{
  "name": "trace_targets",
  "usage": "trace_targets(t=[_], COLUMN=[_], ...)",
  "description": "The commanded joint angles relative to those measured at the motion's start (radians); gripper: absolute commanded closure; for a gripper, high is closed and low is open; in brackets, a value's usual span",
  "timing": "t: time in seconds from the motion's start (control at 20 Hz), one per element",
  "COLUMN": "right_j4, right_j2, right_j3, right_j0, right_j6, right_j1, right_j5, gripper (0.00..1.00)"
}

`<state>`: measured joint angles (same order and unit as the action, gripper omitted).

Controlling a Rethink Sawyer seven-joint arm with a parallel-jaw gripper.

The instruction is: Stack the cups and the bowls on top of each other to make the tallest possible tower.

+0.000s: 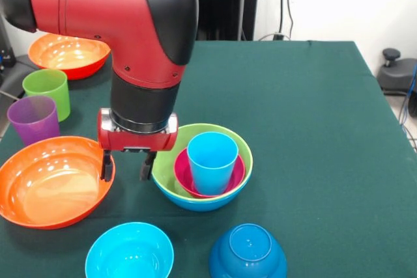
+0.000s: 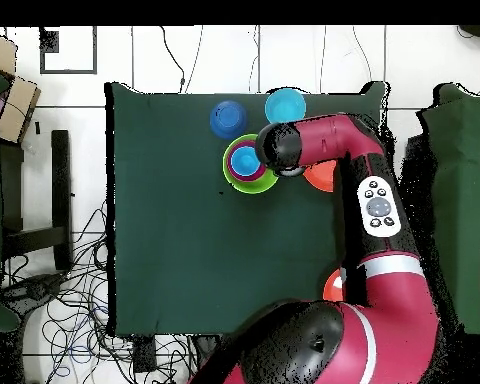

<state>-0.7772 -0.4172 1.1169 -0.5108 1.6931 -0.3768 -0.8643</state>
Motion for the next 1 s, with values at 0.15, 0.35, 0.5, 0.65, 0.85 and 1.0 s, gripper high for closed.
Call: trace_targets(t=[0.15,0.35,0.5,0.65,0.85,1.0], right_j4=[-0.031,-0.016,-0.008,-0.004,-0.004,-0.014], right_j2=[0.051,0.053,0.051,0.047,0.045,0.047], right_j3=[0.099,0.099,0.087,0.087,0.075,0.055], right_j0=[0.013,-0.004,-0.010,-0.021,-0.018,-0.020], right_j6=[-0.028,-0.064,-0.075,-0.086,-0.080,-0.048], right_j1=[-0.005,-0.012,-0.005,-0.001,0.013,0.063], right_j5=[0.076,0.070,0.065,0.068,0.063,0.098], gripper=[0.00,0.00,0.00,0.00,0.00,0.00])
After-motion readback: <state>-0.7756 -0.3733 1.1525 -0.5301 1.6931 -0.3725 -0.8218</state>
